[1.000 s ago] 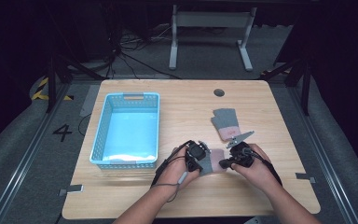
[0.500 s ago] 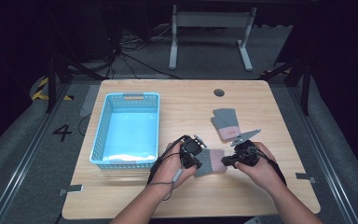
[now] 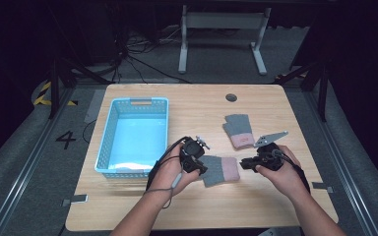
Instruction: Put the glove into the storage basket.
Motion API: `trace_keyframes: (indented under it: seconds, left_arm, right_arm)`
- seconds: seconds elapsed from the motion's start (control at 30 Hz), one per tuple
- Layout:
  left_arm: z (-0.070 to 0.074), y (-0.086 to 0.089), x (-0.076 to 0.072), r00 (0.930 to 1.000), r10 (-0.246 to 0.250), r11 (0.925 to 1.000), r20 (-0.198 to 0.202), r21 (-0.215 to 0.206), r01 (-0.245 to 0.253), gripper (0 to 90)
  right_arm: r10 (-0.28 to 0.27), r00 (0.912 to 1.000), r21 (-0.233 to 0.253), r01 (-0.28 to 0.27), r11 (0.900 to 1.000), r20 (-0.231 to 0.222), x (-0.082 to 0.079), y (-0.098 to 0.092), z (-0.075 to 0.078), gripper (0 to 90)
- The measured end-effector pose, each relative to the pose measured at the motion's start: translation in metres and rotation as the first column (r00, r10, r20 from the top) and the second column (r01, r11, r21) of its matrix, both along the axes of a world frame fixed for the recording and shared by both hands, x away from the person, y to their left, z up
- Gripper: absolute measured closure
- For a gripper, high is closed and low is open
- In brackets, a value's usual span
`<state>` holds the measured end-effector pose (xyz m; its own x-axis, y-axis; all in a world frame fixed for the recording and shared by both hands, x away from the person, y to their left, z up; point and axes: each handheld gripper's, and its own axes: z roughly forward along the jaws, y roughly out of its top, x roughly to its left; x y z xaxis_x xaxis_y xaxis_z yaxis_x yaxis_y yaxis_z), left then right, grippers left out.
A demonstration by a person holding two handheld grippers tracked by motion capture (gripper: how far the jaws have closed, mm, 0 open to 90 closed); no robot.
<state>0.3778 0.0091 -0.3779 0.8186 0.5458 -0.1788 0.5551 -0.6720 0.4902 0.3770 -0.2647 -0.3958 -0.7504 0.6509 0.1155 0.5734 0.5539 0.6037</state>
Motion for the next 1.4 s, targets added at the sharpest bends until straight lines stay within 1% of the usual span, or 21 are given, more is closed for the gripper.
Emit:
trace_keyframes:
  seconds: [0.13, 0.17, 0.2, 0.33, 0.47, 0.77, 0.93, 1.07, 1.23, 1.4]
  left_arm:
    - [0.006, 0.006, -0.001, 1.0, 0.0, 1.0, 0.001, -0.007, 0.0, 70.2]
    - [0.007, 0.007, -0.001, 1.0, -0.002, 1.0, 0.007, -0.009, 0.002, 69.9]
    - [0.009, 0.009, -0.002, 1.0, 0.002, 0.9999, 0.007, -0.016, -0.002, 69.5]
    - [0.014, 0.016, -0.002, 0.9999, 0.012, 0.9996, 0.01, -0.026, -0.012, 68.8]
    - [0.017, 0.021, -0.003, 0.9998, 0.018, 0.9994, 0.007, -0.029, -0.018, 68.1]
    - [0.022, 0.029, -0.003, 0.9996, 0.028, 0.9994, 0.003, -0.022, -0.028, 66.5]
    - [0.022, 0.032, -0.002, 0.9995, 0.032, 0.9992, -0.005, -0.022, -0.032, 66.4]
    - [0.022, 0.033, -0.002, 0.9994, 0.032, 0.9993, -0.01, -0.018, -0.032, 66.2]
    - [0.022, 0.034, -0.002, 0.9994, 0.032, 0.9993, -0.011, -0.018, -0.032, 65.8]
    - [0.023, 0.039, -0.006, 0.9988, 0.048, 0.9982, 0.005, -0.036, -0.048, 65.8]
  right_arm:
    - [-0.014, 0.9999, 0.014, 0.014, 1.0, 0.0, 0.002, -0.002, 0.005, 77.5]
    - [-0.019, 0.9998, 0.015, 0.019, 1.0, 0.0, 0.003, -0.002, 0.006, 76.4]
    - [-0.027, 0.9996, 0.017, 0.027, 1.0, -0.004, 0.004, -0.002, 0.008, 75.6]
    - [-0.045, 0.999, 0.037, 0.045, 0.998, 0.003, 0.01, -0.005, 0.015, 73.4]
    - [-0.061, 0.9981, 0.035, 0.061, 0.998, -0.005, 0.018, -0.007, 0.02, 71.9]
    - [-0.111, 0.9936, 0.01, 0.111, 0.994, -0.019, 0.039, -0.006, 0.028, 68.7]
    - [-0.148, 0.9884, -0.009, 0.147, 0.989, -0.036, 0.052, -0.007, 0.03, 68.3]
    - [-0.179, 0.9825, -0.022, 0.178, 0.984, -0.052, 0.063, -0.008, 0.03, 67.6]
    - [-0.199, 0.9782, -0.026, 0.198, 0.98, -0.059, 0.075, -0.008, 0.029, 66.6]
    - [-0.221, 0.9729, -0.053, 0.217, 0.975, -0.069, 0.091, -0.005, 0.026, 64.5]
